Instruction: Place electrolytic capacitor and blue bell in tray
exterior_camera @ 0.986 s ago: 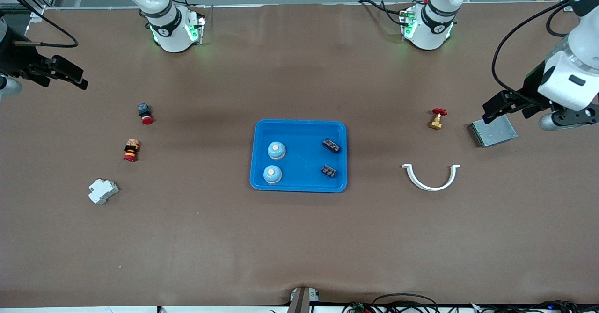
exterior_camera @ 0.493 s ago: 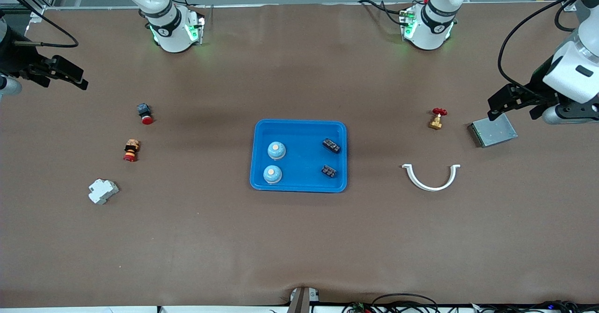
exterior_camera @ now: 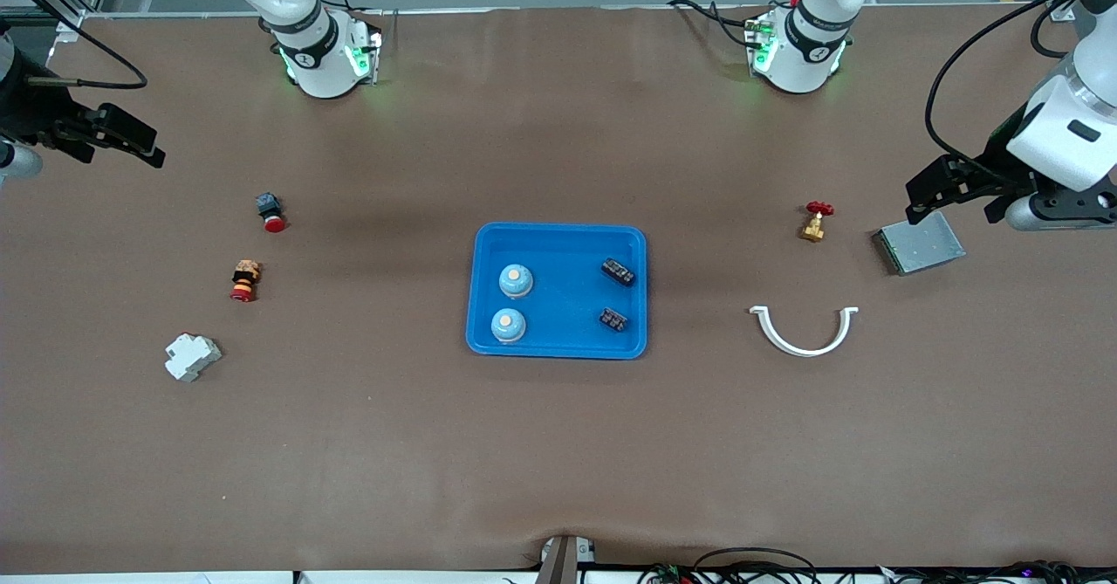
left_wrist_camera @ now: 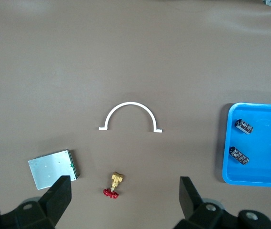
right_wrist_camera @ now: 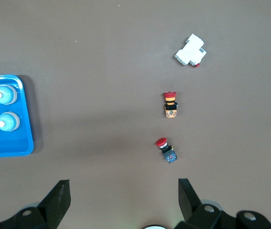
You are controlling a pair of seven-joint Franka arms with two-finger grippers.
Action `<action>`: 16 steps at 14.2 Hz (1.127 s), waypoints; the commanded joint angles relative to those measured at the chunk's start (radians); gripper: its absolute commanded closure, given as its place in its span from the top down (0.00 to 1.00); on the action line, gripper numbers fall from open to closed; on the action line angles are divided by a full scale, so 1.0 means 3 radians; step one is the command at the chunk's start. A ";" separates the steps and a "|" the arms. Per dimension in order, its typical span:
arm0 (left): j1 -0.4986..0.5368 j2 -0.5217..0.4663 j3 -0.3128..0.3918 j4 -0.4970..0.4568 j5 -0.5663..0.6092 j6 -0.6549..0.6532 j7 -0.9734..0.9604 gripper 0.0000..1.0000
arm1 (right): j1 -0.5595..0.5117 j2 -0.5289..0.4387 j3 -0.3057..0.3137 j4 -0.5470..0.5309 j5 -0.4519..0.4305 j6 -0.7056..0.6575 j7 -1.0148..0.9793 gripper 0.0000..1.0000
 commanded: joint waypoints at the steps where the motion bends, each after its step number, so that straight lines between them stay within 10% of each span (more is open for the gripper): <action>1: 0.0010 -0.0038 -0.0010 0.0008 -0.0038 0.0010 0.0079 1.00 | -0.0018 -0.0043 0.0017 -0.0024 0.0039 -0.0019 -0.0016 1.00; 16: 0.0020 -0.0038 -0.0005 0.0003 -0.0033 0.0000 0.0217 1.00 | -0.0023 -0.0033 0.0017 -0.0019 0.0054 0.0094 0.0025 1.00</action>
